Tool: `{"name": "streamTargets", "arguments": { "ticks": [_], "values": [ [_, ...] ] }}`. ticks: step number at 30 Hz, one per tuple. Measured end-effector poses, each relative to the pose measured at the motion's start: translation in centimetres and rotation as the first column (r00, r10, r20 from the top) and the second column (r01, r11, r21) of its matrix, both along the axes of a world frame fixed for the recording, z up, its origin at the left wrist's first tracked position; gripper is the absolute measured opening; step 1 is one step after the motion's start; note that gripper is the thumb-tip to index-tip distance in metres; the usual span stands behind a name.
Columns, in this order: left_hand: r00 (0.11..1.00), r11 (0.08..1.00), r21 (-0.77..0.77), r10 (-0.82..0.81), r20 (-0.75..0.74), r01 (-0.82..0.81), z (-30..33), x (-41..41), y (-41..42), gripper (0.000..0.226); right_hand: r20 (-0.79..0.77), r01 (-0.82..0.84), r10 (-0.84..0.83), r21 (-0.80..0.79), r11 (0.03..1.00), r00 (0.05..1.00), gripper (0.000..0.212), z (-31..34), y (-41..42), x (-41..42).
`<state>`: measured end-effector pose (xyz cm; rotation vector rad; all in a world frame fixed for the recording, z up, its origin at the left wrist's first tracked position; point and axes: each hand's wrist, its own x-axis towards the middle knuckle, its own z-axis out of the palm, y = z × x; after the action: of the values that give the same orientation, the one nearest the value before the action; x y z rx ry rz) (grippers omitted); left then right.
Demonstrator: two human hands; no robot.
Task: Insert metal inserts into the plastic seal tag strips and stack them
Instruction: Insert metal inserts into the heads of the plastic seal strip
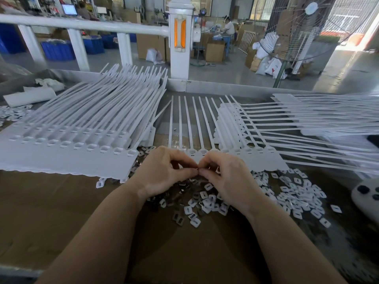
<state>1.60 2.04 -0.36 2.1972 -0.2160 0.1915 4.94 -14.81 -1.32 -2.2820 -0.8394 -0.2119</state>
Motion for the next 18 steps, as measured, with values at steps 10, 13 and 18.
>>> {"name": "streamTargets", "arguments": {
  "ticks": [10, 13, 18],
  "values": [
    [0.995, 0.998, -0.035, 0.062, 0.077, -0.059, -0.6, 0.5, -0.2, 0.008, -0.017, 0.017, -0.015, 0.116, 0.993, 1.000, 0.005, 0.0, 0.4, 0.1],
    [0.979, 0.968, -0.163, 0.200, 0.049, -0.190, -1.0, 0.9, 0.2, 0.014, 0.053, 0.057, -0.060, 0.041, 0.997, 0.997, 0.007, -0.1, 0.3, 0.2],
    [0.931, 0.887, -0.302, 0.366, -0.002, -0.350, -1.2, 1.5, 0.4, 0.022, 0.140, 0.134, -0.116, -0.134, 0.982, 0.983, 0.012, -0.4, 0.1, 0.4]
  ]
}}
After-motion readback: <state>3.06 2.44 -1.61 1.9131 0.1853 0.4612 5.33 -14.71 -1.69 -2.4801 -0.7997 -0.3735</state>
